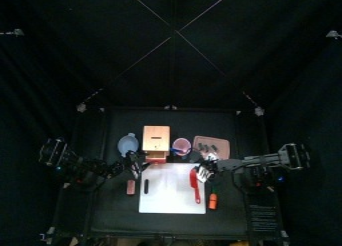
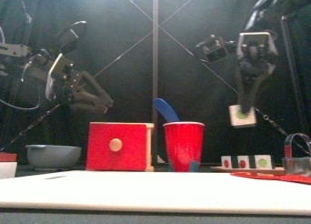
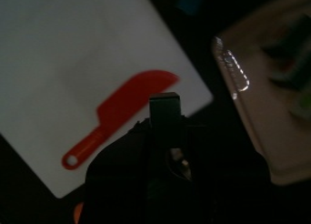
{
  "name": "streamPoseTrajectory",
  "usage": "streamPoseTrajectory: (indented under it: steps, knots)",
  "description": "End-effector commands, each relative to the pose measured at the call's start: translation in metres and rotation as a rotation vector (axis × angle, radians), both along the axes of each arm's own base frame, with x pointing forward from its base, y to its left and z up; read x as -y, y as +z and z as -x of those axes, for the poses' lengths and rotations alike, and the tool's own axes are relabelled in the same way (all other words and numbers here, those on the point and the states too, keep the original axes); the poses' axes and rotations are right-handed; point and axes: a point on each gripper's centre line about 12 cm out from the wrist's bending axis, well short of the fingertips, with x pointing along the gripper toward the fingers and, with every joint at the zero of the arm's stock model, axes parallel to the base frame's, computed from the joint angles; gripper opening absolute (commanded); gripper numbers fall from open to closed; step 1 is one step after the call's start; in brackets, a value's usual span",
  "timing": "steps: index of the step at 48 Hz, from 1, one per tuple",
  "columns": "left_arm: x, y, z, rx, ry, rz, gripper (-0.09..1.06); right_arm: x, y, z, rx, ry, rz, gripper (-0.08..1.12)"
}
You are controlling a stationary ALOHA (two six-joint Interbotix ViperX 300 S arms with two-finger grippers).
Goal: Place sushi on board then cut the sushi with the knife then place the pieces on the plate
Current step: Place the 4 sushi pieces on the plate
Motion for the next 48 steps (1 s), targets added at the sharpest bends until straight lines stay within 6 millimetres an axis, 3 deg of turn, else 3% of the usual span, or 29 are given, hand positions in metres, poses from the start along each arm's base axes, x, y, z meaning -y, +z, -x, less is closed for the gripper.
streamPoseTrajectory:
  steps: [1, 12, 22, 30, 40, 48]
  knots:
    - [0.000, 0.004, -0.003, 0.013, -0.002, -0.004, 0.86, 0.007, -0.007, 0.026, 0.010, -0.115, 0.006, 0.59]
    - [0.002, 0.000, -0.003, -0.008, -0.013, 0.014, 0.86, 0.027, -0.028, 0.063, -0.147, -0.324, 0.034, 0.60]
    - [0.004, -0.001, -0.004, -0.027, -0.024, 0.030, 0.86, 0.056, -0.038, 0.071, -0.115, -0.426, 0.068, 0.61]
    - [0.004, -0.002, -0.002, -0.031, -0.025, 0.029, 0.86, 0.075, -0.046, 0.077, -0.038, -0.496, 0.060, 0.69]
    - [0.004, 0.000, -0.002, -0.024, -0.024, 0.029, 0.86, 0.089, -0.059, 0.083, 0.027, -0.551, 0.048, 0.83]
    - [0.004, 0.000, -0.002, -0.025, -0.026, 0.033, 0.86, 0.093, -0.055, 0.082, 0.043, -0.558, 0.056, 0.86]
